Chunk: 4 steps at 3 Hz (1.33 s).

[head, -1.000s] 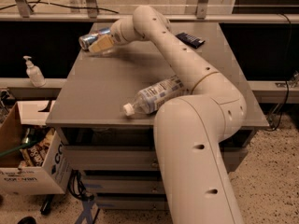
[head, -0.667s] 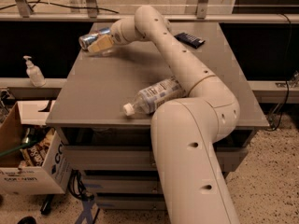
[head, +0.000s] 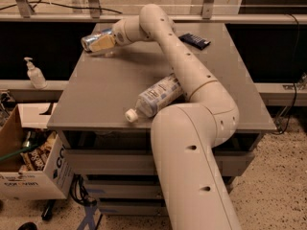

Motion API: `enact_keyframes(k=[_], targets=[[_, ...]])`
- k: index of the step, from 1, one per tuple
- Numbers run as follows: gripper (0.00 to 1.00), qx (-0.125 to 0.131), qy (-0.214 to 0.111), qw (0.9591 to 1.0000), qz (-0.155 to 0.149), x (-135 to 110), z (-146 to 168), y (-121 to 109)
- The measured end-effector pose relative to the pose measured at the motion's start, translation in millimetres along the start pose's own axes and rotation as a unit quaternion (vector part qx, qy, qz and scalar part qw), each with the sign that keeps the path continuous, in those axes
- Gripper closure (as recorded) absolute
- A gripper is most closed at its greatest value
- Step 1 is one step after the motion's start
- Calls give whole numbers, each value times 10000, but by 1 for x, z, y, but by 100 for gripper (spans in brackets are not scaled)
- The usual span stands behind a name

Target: Pick redbull can

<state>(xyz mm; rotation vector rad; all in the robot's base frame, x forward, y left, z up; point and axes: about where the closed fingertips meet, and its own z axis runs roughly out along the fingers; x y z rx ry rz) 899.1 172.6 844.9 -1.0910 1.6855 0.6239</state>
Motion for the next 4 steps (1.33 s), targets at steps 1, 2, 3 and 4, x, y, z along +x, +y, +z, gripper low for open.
enact_keyframes(k=[1, 2, 3, 4], targets=[[40, 47, 52, 10000, -17, -2, -12, -4], [63, 120, 137, 9998, -54, -4, -25, -8], [87, 202, 222, 9995, -70, -3, -41, -11], [100, 279, 294, 9992, -28, 4, -53, -13]])
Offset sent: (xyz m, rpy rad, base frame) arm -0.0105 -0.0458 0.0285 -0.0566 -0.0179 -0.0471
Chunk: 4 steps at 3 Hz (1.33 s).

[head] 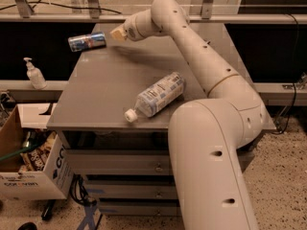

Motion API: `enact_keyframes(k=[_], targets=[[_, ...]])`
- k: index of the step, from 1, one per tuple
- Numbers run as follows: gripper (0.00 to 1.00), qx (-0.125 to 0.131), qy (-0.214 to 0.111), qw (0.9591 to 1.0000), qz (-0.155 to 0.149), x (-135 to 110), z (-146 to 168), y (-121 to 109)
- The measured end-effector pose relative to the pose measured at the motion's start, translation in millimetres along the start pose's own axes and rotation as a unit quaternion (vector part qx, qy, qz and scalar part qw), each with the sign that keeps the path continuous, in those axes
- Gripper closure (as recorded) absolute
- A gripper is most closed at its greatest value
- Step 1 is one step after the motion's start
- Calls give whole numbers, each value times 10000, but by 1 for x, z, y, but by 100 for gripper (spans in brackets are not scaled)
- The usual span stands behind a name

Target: Pick redbull can

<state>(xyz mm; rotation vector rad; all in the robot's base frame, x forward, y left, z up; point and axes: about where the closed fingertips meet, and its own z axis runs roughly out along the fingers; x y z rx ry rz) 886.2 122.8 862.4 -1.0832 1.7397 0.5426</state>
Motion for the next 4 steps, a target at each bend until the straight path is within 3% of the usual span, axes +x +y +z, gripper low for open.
enact_keyframes(k=[1, 2, 4], targets=[[100, 14, 37, 10000, 25, 5, -9, 2], [82, -116, 58, 9999, 0, 6, -12, 10], [36, -604, 102, 9979, -228, 0, -6, 32]])
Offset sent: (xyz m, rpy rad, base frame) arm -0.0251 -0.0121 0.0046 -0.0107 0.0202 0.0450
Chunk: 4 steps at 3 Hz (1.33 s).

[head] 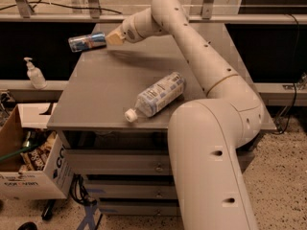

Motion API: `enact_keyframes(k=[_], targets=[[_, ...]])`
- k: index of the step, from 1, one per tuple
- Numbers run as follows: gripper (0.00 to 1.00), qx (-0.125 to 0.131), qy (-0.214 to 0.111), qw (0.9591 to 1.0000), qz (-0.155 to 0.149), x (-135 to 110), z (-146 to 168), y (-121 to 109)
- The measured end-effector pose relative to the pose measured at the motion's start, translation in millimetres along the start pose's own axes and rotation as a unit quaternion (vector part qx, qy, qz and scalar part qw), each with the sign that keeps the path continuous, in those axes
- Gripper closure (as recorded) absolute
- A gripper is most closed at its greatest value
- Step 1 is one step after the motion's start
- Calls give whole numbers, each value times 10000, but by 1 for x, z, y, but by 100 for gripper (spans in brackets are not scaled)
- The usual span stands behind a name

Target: Pick redbull can

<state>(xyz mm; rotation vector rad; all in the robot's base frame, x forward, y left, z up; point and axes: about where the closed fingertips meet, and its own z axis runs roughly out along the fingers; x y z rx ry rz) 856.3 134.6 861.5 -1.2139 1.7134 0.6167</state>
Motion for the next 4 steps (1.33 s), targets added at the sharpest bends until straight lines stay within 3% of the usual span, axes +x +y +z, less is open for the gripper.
enact_keyframes(k=[1, 2, 3, 4], targets=[[12, -337, 97, 9993, -155, -4, 6, 13], [0, -580, 211, 9979, -214, -4, 9, 24], [0, -581, 211, 9979, -214, -4, 9, 24], [0, -518, 261, 9975, -412, -6, 17, 24]])
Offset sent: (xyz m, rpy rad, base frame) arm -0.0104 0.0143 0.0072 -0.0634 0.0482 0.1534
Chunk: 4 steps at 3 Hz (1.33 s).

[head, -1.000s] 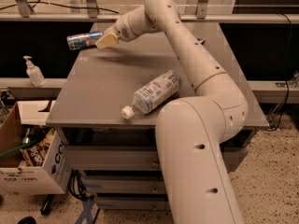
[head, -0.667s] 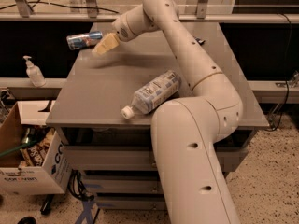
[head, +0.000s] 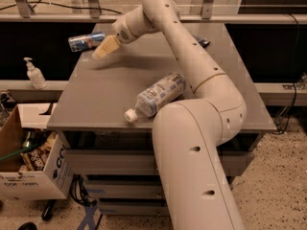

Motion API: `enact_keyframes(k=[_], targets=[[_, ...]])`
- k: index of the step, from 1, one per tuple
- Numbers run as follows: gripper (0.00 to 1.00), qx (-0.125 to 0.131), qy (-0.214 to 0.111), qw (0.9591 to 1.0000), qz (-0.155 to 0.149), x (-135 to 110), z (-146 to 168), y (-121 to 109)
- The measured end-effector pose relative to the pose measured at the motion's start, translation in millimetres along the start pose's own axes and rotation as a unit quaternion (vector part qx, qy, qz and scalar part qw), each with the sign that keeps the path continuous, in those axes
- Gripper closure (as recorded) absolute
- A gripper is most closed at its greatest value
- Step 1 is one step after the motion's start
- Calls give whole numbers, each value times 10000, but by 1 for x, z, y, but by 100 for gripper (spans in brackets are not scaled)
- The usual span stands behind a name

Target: Pick redbull can

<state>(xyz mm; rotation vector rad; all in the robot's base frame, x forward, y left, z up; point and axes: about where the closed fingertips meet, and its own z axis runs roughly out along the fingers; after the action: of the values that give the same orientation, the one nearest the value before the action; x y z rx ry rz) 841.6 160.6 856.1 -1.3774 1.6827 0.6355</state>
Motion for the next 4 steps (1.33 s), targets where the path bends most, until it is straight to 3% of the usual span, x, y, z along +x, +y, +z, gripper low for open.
enact_keyframes(k=[2, 3, 4], targets=[[0, 114, 466, 9963, -713, -2, 2, 8], [0, 117, 640, 9938, -903, 2, 9, 10], [0, 153, 614, 9934, -957, 0, 17, 10]])
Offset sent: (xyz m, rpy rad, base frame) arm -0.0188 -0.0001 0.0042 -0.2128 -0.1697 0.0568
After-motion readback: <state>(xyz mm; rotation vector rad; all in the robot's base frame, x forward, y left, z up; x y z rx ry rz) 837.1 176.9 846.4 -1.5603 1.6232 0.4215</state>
